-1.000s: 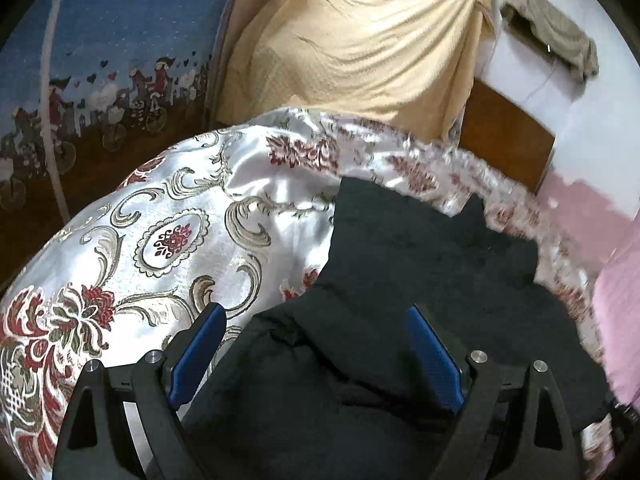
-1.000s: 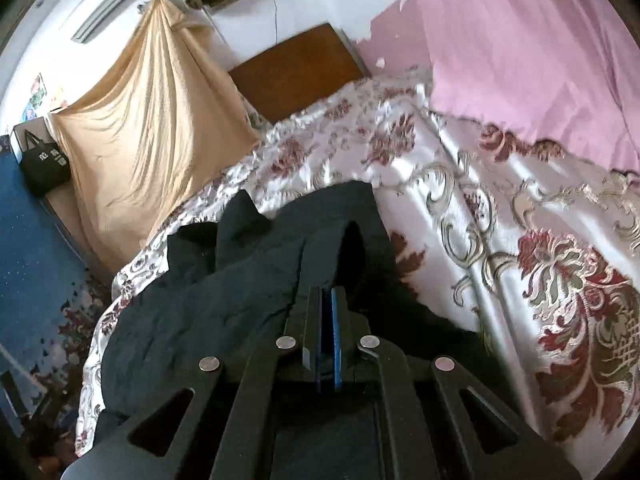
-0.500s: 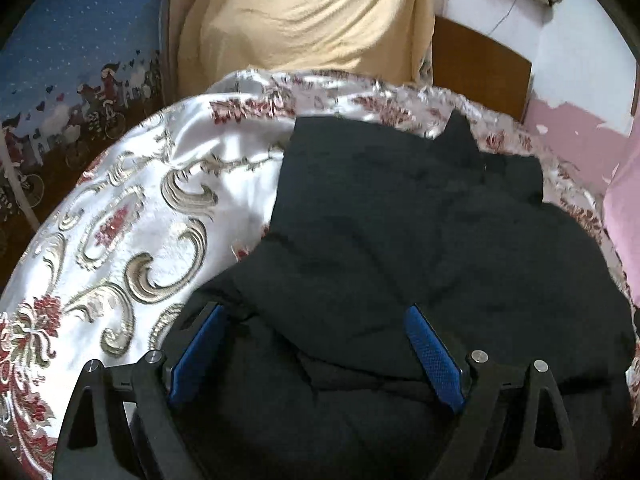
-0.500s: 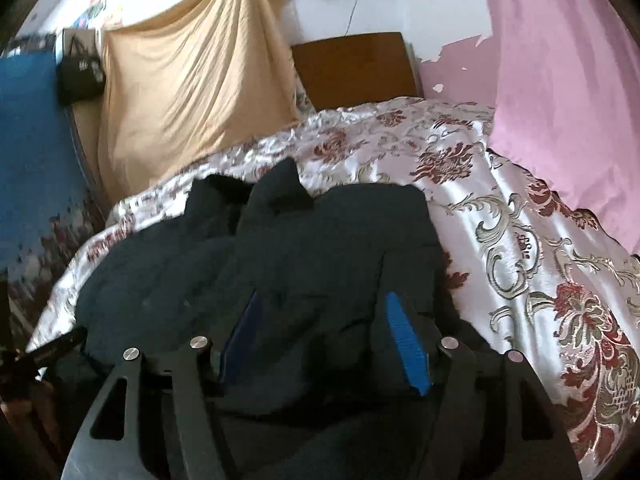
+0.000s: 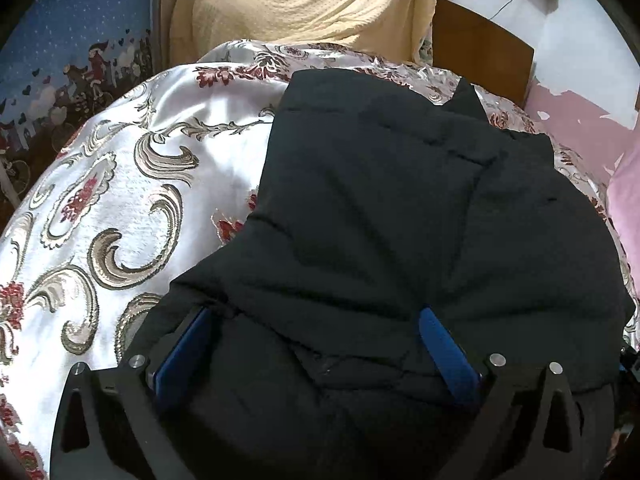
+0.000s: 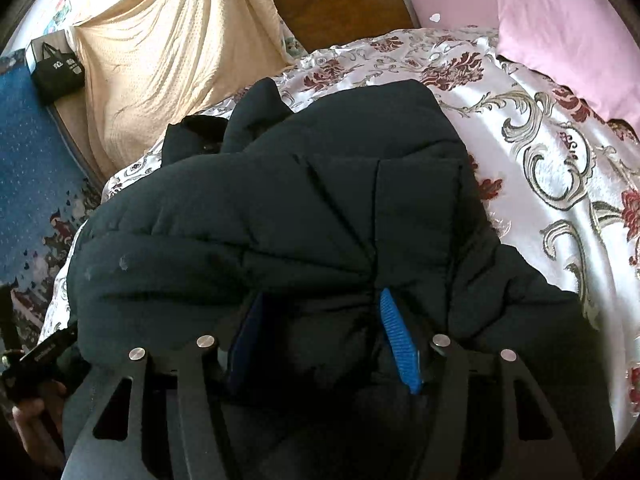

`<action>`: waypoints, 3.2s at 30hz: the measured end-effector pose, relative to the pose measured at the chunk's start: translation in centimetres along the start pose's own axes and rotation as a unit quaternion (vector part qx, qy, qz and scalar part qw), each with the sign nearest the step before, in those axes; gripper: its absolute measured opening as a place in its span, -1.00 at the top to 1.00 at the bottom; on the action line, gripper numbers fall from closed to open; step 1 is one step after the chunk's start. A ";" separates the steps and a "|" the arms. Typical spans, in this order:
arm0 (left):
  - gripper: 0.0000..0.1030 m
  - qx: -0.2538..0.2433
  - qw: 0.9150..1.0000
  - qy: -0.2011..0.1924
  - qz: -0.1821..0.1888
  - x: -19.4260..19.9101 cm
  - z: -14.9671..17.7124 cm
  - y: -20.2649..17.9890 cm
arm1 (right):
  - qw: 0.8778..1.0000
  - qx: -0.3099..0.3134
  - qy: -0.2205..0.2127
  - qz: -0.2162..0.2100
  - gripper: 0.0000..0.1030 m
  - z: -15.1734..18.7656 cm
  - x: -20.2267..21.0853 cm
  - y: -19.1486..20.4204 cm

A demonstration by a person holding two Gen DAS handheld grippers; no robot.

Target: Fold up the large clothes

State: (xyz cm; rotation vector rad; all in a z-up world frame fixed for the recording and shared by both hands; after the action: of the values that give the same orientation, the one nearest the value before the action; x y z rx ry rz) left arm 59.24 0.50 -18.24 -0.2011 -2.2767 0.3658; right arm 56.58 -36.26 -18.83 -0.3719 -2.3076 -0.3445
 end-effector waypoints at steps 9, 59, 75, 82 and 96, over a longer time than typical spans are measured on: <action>-1.00 0.056 0.997 0.010 0.054 3.4 -2.8 -0.2 | 0.999 0.005 0.043 -0.032 -0.54 -1.2 2.4 0.4; 0.92 -0.099 0.977 -0.056 0.178 8.9 -16.9 -13.4 | 0.984 0.137 -0.099 -0.052 0.82 -18.2 11.8 8.0; 0.93 0.001 0.984 -0.019 0.176 3.9 -8.2 -8.0 | 0.983 0.163 -0.083 -0.021 0.87 -8.4 10.2 4.5; 0.94 -0.003 0.990 0.011 0.142 -1.5 -6.1 -6.7 | 0.989 0.143 -0.049 -0.006 0.87 -7.1 3.9 3.9; 0.94 -0.055 0.991 0.005 0.124 -1.7 -6.3 -7.2 | 0.991 0.122 -0.039 -0.024 0.91 -7.5 6.1 2.5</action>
State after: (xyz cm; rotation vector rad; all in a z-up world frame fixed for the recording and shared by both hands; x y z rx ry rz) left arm 64.84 -5.51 -13.07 -0.5442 -2.2676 0.3659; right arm 58.25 -35.66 -8.97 -0.2100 -2.4049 -0.0686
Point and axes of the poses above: each gripper's, at about its wrist camera, not at the fingertips, and x roughly against the way its jaws point, y to its left, z to its underside, the point moved 10 cm from there along -x, roughly the way its jaws point, and after that the axes turned 15 degrees about z, right-handed, at the moved point
